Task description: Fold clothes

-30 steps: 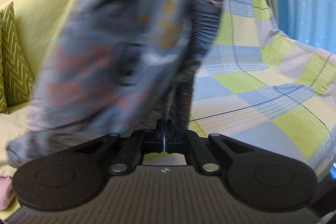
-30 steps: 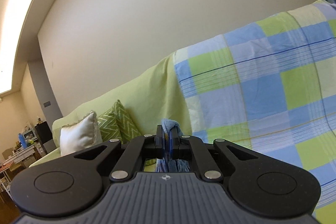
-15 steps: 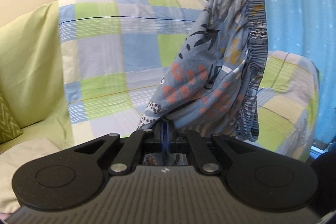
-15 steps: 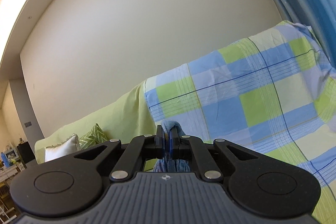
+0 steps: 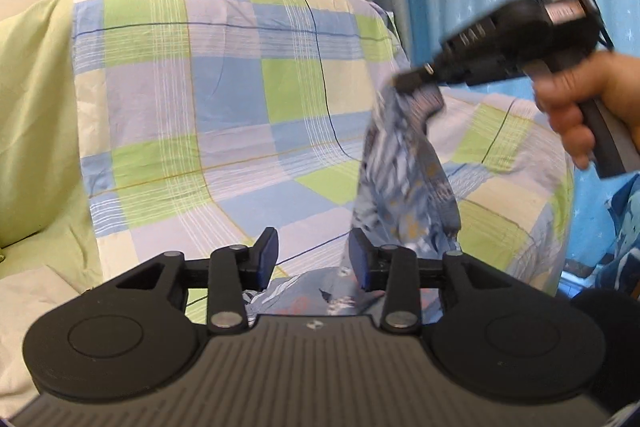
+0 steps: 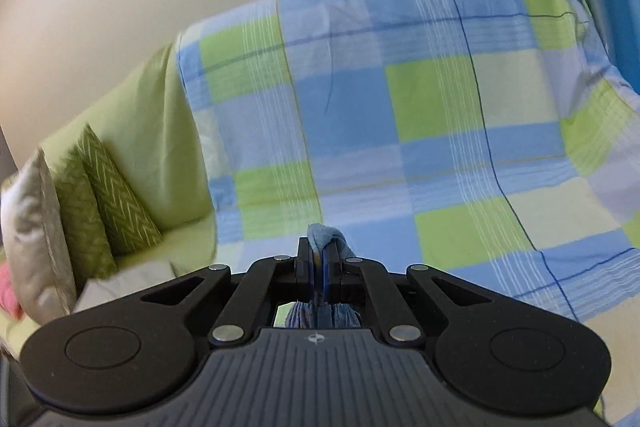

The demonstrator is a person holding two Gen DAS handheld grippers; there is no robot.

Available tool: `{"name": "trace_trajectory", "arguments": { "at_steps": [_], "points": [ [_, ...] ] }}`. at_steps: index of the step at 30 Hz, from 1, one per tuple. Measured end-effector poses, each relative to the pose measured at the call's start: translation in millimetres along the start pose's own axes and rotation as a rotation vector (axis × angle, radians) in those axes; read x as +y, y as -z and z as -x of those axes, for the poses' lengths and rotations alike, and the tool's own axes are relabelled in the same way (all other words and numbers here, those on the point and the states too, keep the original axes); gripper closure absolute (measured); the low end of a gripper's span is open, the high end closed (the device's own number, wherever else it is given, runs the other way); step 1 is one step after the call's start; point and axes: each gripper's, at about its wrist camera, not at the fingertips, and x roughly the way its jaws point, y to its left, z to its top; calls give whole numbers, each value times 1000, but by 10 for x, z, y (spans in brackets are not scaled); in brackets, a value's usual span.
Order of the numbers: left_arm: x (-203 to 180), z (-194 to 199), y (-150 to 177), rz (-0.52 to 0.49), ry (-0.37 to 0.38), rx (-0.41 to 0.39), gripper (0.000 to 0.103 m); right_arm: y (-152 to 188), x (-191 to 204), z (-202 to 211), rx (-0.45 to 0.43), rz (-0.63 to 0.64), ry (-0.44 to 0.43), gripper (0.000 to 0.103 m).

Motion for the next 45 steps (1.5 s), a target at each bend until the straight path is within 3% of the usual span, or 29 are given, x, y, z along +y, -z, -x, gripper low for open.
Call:
{"name": "trace_trajectory", "arguments": {
  "at_steps": [4, 6, 10, 14, 17, 20, 27, 33, 35, 36, 37, 38, 41, 45],
  "points": [
    [-44, -328, -81, -80, 59, 33, 61, 459, -372, -118, 137, 71, 126, 98],
    [-117, -531, -136, -123, 95, 52, 61, 624, -685, -167, 158, 4, 159, 96],
    [-346, -915, -255, -241, 139, 88, 57, 875, -1279, -59, 100, -216, 159, 72],
    [-512, -1272, -241, -302, 183, 149, 57, 1076, -1452, 193, 26, -268, 154, 67],
    [-522, -1482, -169, -313, 193, 201, 57, 1329, -1366, 294, 25, -237, 17, 64],
    [-467, -1574, -118, -292, 201, 228, 57, 1637, -1096, 187, 95, -127, -134, 60],
    [-344, -1585, -192, -306, 210, 242, 53, 1966, -767, -134, 89, 52, -168, 57],
    [-308, -1636, -290, -340, 227, 223, 45, 1932, -579, -180, 83, 138, -231, 29],
    [-350, -1674, -297, -366, 233, 222, 43, 1929, -573, -223, 82, 147, -217, 29],
    [-378, -1689, -298, -383, 235, 221, 43, 1917, -587, -268, 96, 139, -206, 43],
    [-408, -1702, -301, -400, 237, 219, 43, 1900, -616, -305, 108, 120, -197, 80],
    [-437, -1717, -310, -415, 241, 216, 43, 1879, -650, -323, 114, 96, -183, 97],
    [-500, -1769, -386, -442, 265, 202, 43, 1783, -743, -235, 120, 53, -152, 95],
    [-598, -1891, -518, -480, 315, 187, 39, 1688, -809, 123, 109, 99, -16, 96]
  ]
}}
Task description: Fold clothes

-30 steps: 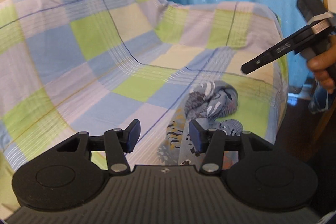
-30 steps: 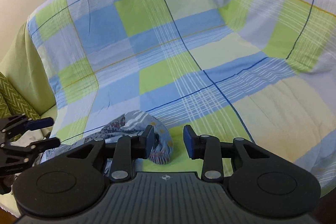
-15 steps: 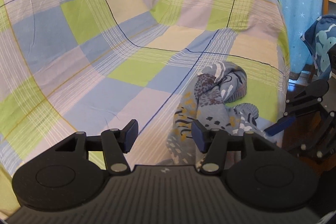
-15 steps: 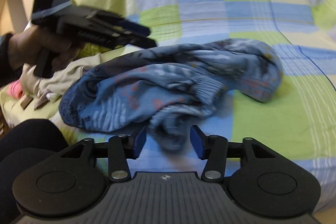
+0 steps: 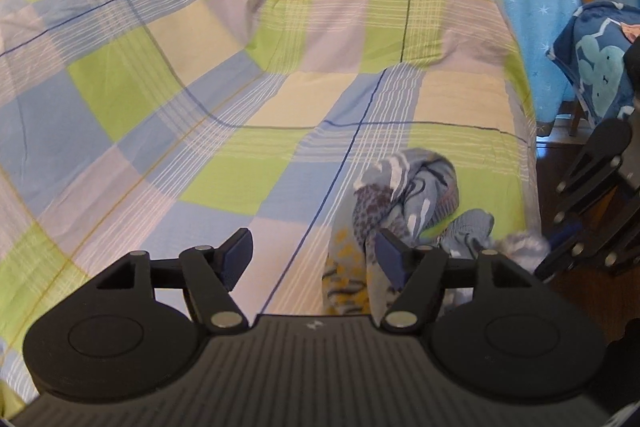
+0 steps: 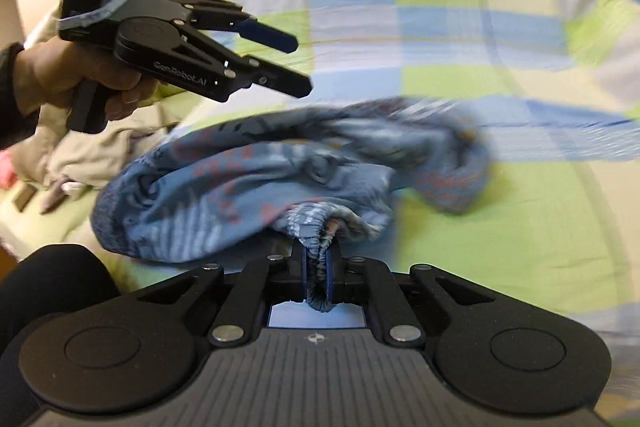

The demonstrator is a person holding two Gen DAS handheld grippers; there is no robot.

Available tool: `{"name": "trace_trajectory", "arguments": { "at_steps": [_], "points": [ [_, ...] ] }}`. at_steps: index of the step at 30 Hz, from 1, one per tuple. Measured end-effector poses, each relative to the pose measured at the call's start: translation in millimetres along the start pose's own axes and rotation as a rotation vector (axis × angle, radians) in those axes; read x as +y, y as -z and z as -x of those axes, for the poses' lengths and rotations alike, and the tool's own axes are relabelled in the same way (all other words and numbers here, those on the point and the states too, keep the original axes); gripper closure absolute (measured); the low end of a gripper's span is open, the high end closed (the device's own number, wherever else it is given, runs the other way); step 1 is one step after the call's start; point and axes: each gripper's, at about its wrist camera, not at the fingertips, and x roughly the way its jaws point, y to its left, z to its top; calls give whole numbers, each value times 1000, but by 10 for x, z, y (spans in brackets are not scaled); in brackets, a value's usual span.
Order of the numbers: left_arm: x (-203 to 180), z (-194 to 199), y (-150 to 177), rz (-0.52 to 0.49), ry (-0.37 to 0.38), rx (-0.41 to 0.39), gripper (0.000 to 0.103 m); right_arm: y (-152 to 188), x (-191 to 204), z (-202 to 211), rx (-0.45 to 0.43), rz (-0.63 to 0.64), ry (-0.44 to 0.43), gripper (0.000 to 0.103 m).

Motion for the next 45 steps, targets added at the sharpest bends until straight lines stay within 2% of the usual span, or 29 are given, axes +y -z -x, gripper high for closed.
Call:
{"name": "trace_trajectory", "arguments": {
  "at_steps": [3, 8, 12, 14, 15, 16, 17, 18, 20, 23, 26, 30, 32, 36, 38, 41, 43, 45],
  "points": [
    [-10, -152, -149, -39, 51, -7, 38, 78, -112, 221, 0, -41, 102, 96],
    [-96, -662, -355, -85, 161, 38, 36, 317, -336, 395, 51, -168, 184, 96],
    [-179, -1156, -434, -105, 261, 114, 36, 466, -481, 509, 71, -252, 181, 97],
    [-153, -1349, -472, -60, 343, 141, 38, 493, -490, 523, 80, -258, 174, 97],
    [-129, -1421, -487, -27, 382, 153, 49, 492, -491, 527, 82, -259, 173, 97],
    [-107, -1467, -496, -1, 418, 164, 76, 476, -502, 526, 81, -263, 172, 96],
    [-91, -1436, -494, 9, 420, 155, 87, 451, -516, 528, 77, -267, 172, 97],
    [-76, -1365, -488, 11, 400, 134, 94, 423, -528, 539, 69, -270, 171, 97],
    [-10, -1177, -473, 29, 347, 87, 95, 362, -543, 580, 44, -271, 168, 97],
    [230, -699, -441, 102, 216, 0, 96, 209, -537, 687, -2, -276, 162, 97],
    [503, -91, -399, 178, 65, -79, 96, -53, -458, 880, -62, -237, 161, 97],
    [785, 983, -306, 275, -137, -217, 96, -418, -248, 1277, -160, -164, 180, 97],
    [717, 1493, -268, 295, -204, -283, 96, -586, -96, 1523, -212, -118, 181, 97],
    [468, 2226, -292, 269, -327, -365, 95, -940, 208, 1941, -311, -20, 205, 97],
    [453, 2404, -378, 272, -373, -390, 95, -1188, 300, 2082, -360, 27, 235, 97],
    [603, 2436, -531, 286, -433, -404, 95, -1626, 295, 2004, -387, 98, 286, 97],
    [783, 2268, -585, 294, -465, -390, 95, -1919, 260, 1879, -392, 145, 324, 97],
    [1014, 1966, -583, 305, -485, -359, 95, -2178, 92, 1499, -360, 183, 371, 97]
  ]
}}
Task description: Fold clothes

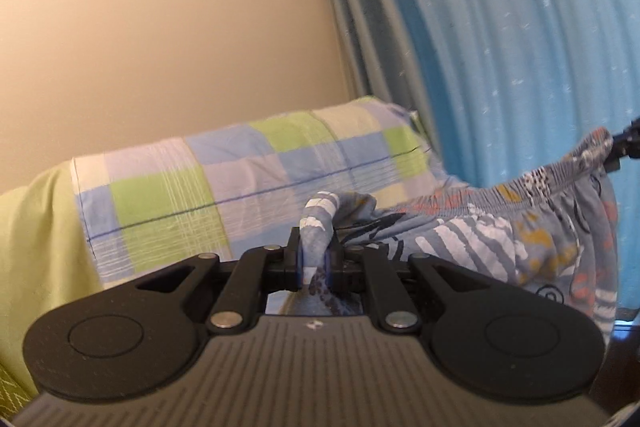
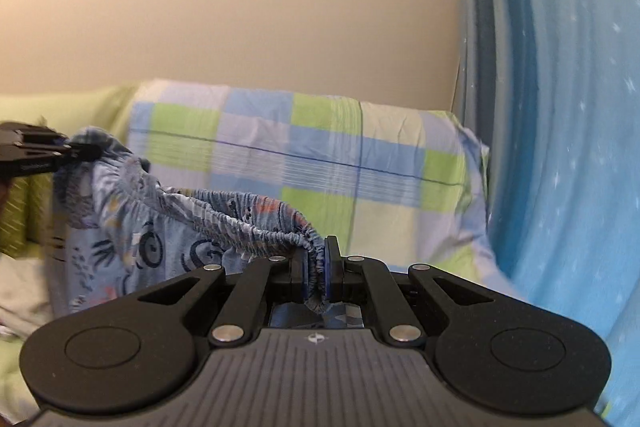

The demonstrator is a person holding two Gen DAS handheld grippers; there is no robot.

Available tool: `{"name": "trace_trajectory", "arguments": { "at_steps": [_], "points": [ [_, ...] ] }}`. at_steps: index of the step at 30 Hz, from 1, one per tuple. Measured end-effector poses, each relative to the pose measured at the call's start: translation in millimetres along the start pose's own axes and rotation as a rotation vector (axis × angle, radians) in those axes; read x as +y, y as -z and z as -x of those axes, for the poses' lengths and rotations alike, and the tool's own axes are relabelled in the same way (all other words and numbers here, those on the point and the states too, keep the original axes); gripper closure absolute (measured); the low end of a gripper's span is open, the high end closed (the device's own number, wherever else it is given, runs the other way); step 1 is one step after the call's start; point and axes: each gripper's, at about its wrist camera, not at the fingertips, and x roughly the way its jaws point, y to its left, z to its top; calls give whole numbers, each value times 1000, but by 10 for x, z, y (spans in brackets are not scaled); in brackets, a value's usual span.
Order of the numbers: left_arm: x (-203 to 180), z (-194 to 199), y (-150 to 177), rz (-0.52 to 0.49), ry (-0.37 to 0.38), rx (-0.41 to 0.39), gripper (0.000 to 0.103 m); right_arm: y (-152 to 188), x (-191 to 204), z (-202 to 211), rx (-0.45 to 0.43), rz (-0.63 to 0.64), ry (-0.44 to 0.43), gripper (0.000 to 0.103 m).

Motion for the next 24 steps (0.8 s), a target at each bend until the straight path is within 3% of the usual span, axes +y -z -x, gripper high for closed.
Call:
{"name": "trace_trajectory", "arguments": {
  "at_steps": [4, 8, 9, 11, 14, 16, 19, 24],
  "points": [
    [201, -1010, 573, 34, -29, 125, 91, 271, -199, -1388, 136, -16, 9, 97],
    [312, -2006, 1422, 10, -104, 280, 86, 909, 104, -2716, 283, -77, -38, 90],
    [352, -2201, 1646, 6, -125, 333, 85, 1097, 160, -2973, 326, -98, -67, 89],
    [425, -2477, 2025, 10, -166, 424, 83, 1412, 177, -3218, 373, -142, -70, 77],
    [554, -2472, 2269, 60, -171, 465, 74, 1712, 117, -3092, 344, -220, -76, 74],
    [560, -2310, 2291, 69, -150, 446, 63, 1863, 18, -2854, 307, -265, -69, 62],
    [504, -2018, 2259, 91, -96, 444, 62, 2007, -310, -2366, 256, -340, -35, 55],
    [391, -1552, 2239, 143, -36, 483, 49, 2398, -693, -1642, 307, -382, 3, 55]
  ]
}}
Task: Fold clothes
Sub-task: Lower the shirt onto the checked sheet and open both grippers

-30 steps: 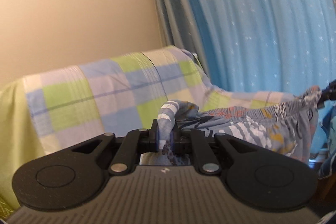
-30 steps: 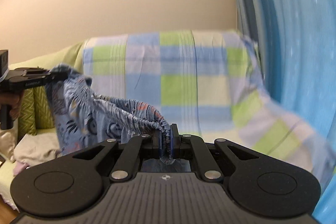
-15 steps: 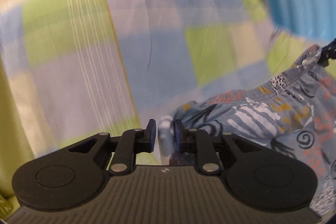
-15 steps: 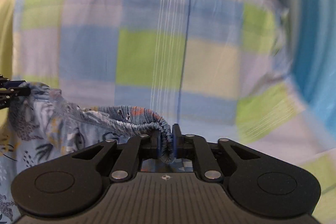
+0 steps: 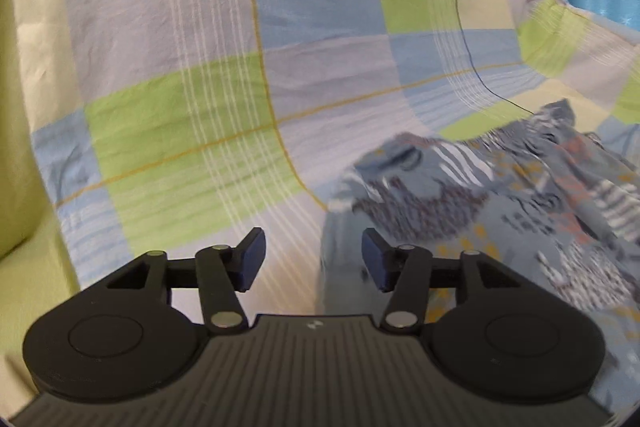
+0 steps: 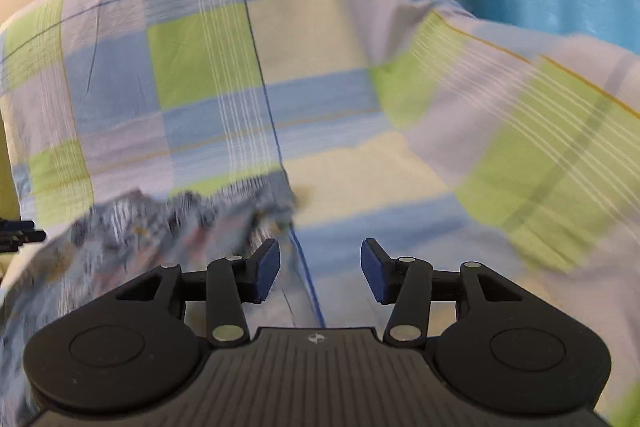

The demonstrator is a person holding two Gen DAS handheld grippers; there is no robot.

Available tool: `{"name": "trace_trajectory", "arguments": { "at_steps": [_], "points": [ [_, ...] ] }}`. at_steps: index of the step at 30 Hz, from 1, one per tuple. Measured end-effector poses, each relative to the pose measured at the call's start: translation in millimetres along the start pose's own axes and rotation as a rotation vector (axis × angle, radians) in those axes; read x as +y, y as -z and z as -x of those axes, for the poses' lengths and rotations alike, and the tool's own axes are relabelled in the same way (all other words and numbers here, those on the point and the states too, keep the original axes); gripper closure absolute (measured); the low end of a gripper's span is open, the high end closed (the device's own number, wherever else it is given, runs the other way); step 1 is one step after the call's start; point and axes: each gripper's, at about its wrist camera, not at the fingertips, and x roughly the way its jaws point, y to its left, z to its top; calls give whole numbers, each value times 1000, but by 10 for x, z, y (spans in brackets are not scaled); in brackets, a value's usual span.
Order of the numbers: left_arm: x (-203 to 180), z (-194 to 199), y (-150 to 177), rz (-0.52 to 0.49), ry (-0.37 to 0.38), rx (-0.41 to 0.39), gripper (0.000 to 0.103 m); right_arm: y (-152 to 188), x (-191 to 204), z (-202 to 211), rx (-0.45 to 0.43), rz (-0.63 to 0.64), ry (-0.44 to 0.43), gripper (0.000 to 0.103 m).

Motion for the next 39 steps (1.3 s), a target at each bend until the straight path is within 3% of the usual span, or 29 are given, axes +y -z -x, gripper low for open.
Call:
{"name": "trace_trajectory", "arguments": {
  "at_steps": [3, 6, 10, 11, 13, 18, 21, 27, 29, 30, 32, 35, 36, 39],
  "points": [
    [40, 218, 266, -3, 25, 48, 34, 299, -242, 152, 59, -41, -44, 55],
    [40, 383, 541, -20, 69, 101, 27, 515, -323, 171, 70, -87, -112, 55],
    [66, 479, 765, 20, 110, 132, 26, 609, -327, 119, 53, -166, -198, 52],
    [70, 499, 797, 33, 112, 125, 28, 608, -303, 118, 49, -176, -199, 52],
    [62, 533, 820, 53, 123, 110, 54, 621, -265, 178, 43, -207, -189, 53],
    [-125, 604, 824, -1, 111, 84, 99, 838, 2, 456, 48, -243, -190, 53],
    [-165, 621, 808, -1, 93, 76, 102, 957, 196, 489, 48, -242, -183, 53],
    [86, 778, 778, 33, 48, 58, 102, 1147, 195, 735, -9, -384, -126, 53],
    [129, 789, 795, 45, 54, 66, 102, 1218, 190, 715, 15, -407, -118, 58],
    [130, 786, 804, 48, 57, 70, 102, 1237, 215, 698, 23, -404, -114, 69],
    [94, 772, 813, 52, 57, 79, 102, 1242, 313, 667, 25, -373, -105, 74],
    [23, 766, 823, 50, 59, 82, 96, 1207, 410, 591, 41, -328, -94, 86],
    [0, 767, 827, 46, 58, 81, 92, 1190, 398, 575, 56, -322, -87, 102],
    [-33, 792, 833, 31, 60, 81, 87, 1080, 312, 764, 54, -280, -20, 103]
  ]
}}
